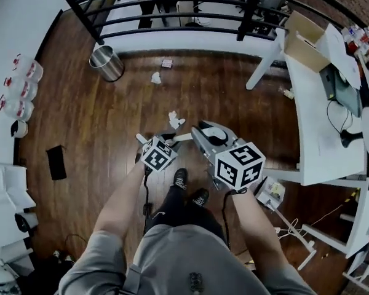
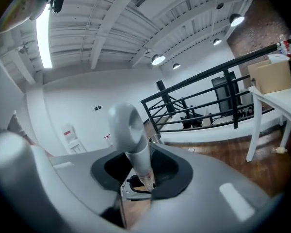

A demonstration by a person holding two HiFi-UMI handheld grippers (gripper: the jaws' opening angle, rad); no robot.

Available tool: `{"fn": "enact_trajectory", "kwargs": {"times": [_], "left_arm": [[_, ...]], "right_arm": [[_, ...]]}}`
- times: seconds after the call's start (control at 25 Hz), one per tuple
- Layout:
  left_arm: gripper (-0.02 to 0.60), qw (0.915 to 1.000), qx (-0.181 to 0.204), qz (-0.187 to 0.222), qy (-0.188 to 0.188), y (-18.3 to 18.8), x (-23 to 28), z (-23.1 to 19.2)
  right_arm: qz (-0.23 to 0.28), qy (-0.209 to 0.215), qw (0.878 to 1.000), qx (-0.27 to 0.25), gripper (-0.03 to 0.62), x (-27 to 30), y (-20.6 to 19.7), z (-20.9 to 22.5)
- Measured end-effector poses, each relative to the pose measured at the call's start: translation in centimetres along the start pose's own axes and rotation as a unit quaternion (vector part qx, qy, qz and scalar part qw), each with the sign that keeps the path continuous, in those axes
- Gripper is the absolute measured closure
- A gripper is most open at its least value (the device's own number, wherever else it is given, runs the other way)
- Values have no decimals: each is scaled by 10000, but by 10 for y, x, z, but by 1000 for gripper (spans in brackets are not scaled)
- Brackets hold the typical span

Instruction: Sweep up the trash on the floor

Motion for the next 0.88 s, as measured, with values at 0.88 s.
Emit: {"fn": "enact_trajectory", "kwargs": {"times": [0.88], "left_arm": [[463,9764,-1959,742,523,45,123,-220]], "right_arm": [[-1489,973,9703,-1642,500,264,93,106]]}}
Point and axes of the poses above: the fingertips, and each gripper's own axes: x forward along the fingers, z to its right, y out of its top, the point moved 6 cm from there along -x, backward along the fingers, and after that the axes turned 2 degrees about -y, right-handed, at the moved point
